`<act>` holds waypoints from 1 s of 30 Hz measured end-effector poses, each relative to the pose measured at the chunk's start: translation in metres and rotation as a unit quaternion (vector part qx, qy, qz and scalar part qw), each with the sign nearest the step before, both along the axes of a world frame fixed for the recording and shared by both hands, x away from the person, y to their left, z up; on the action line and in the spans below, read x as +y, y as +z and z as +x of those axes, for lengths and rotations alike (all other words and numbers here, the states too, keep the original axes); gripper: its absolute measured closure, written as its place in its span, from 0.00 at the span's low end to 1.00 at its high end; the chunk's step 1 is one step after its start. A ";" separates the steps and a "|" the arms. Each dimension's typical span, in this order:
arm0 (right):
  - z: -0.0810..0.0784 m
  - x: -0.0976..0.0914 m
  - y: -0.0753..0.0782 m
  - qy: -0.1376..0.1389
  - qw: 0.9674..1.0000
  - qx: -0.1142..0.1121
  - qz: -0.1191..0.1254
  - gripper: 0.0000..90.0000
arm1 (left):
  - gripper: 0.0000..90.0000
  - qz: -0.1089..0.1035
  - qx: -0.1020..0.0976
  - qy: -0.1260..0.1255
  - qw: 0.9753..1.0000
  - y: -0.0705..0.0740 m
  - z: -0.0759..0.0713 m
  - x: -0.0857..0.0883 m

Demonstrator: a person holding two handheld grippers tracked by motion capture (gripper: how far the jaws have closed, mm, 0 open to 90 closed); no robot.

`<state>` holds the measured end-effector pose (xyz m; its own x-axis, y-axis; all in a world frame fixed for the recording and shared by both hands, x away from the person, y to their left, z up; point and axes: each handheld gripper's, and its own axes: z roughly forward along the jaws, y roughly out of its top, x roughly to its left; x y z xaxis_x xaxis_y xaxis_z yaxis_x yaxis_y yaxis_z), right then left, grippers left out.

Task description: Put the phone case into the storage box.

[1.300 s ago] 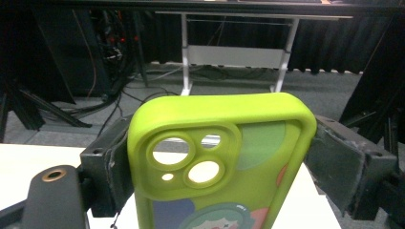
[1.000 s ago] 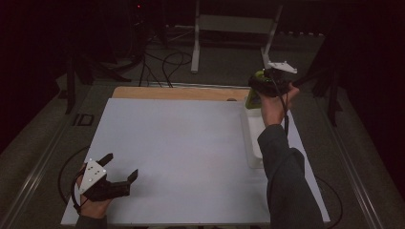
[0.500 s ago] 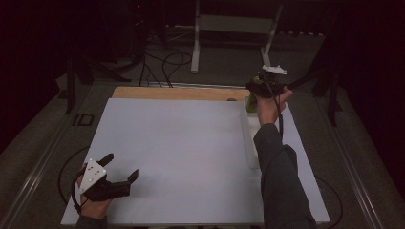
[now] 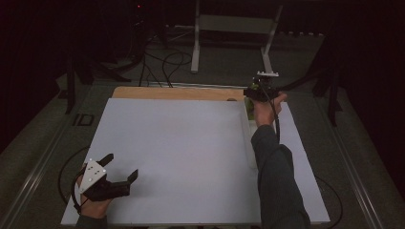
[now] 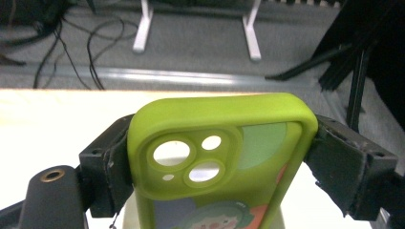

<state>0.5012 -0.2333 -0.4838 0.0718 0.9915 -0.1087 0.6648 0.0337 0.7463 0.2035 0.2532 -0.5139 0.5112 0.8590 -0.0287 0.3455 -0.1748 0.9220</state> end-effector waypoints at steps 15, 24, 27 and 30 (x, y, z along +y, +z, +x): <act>0.004 -0.009 0.000 0.024 0.999 0.005 0.031 0.08 | 0.00 -0.001 0.001 0.002 1.000 0.000 0.000 0.000; 0.001 -0.009 0.014 0.044 0.998 -0.027 0.043 0.08 | 0.00 0.001 0.003 0.000 1.000 0.000 0.000 -0.001; 0.000 -0.010 0.015 0.045 0.997 -0.028 0.053 0.08 | 0.00 0.001 0.003 -0.001 1.000 0.000 0.000 -0.001; -0.002 -0.010 0.015 0.048 0.997 -0.027 0.059 0.08 | 0.00 0.000 0.002 0.000 1.000 0.000 0.000 -0.001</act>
<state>0.4988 -0.2437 -0.4687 -0.0207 0.9997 0.0100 0.6216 0.0050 0.7833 0.2034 0.2520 -0.5140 0.5112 0.8589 -0.0301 0.3495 -0.1758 0.9203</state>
